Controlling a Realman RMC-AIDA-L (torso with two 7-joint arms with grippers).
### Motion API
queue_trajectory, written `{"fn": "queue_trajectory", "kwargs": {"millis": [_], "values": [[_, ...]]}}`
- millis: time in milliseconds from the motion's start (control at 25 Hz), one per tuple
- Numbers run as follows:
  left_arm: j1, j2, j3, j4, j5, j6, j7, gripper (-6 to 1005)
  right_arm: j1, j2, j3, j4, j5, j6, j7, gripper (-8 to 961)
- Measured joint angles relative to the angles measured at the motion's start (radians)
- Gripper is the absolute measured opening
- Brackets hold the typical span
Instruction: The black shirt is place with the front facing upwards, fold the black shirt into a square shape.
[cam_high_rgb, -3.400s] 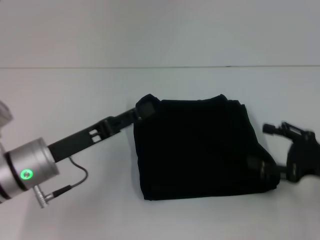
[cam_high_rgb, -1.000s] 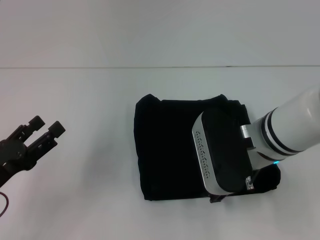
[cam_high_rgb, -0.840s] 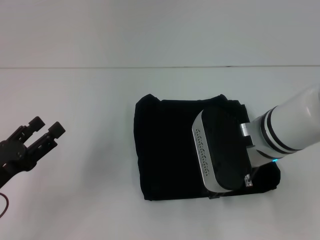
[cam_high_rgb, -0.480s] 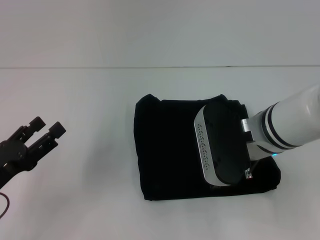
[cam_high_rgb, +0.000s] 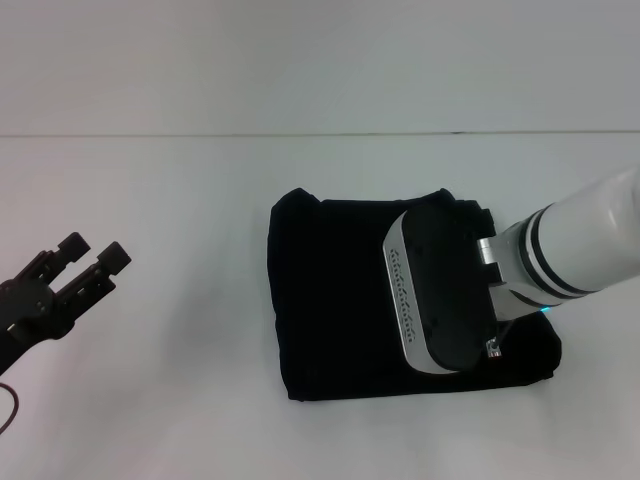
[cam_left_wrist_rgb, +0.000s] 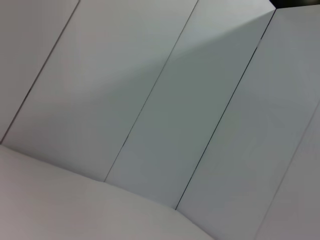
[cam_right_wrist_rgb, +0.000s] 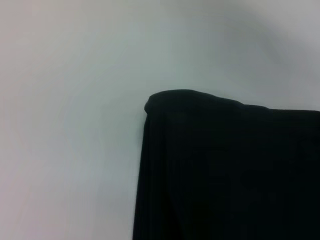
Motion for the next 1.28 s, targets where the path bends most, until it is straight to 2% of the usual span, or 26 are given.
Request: {"fn": "queue_trajectory", "kwargs": {"millis": [480,680,920,1080,1280], "values": [[-0.001,0.001,0.000,0.001,0.000,-0.004,0.000,847,0.020,0.002,-0.003,0.012,-0.004,-0.027,0.037,514],[-0.001,0.002,0.000,0.003,0.000,-0.004,0.000,847,0.018,0.002,-0.002,0.012,0.001,-0.022,0.069,267],[0.000,0.002,0.000,0.003,0.000,-0.004,0.000,847,0.008,0.001,0.011,0.017,0.004,0.018,0.129,60],[0.001,0.002,0.000,0.003,0.000,-0.004,0.000,847,0.003,-0.002,0.056,0.032,0.015,0.071,0.180,57],[-0.001,0.002,0.000,0.003,0.000,-0.022,0.000,847,-0.010,-0.009,0.160,0.038,0.114,0.096,0.192,57]]}}
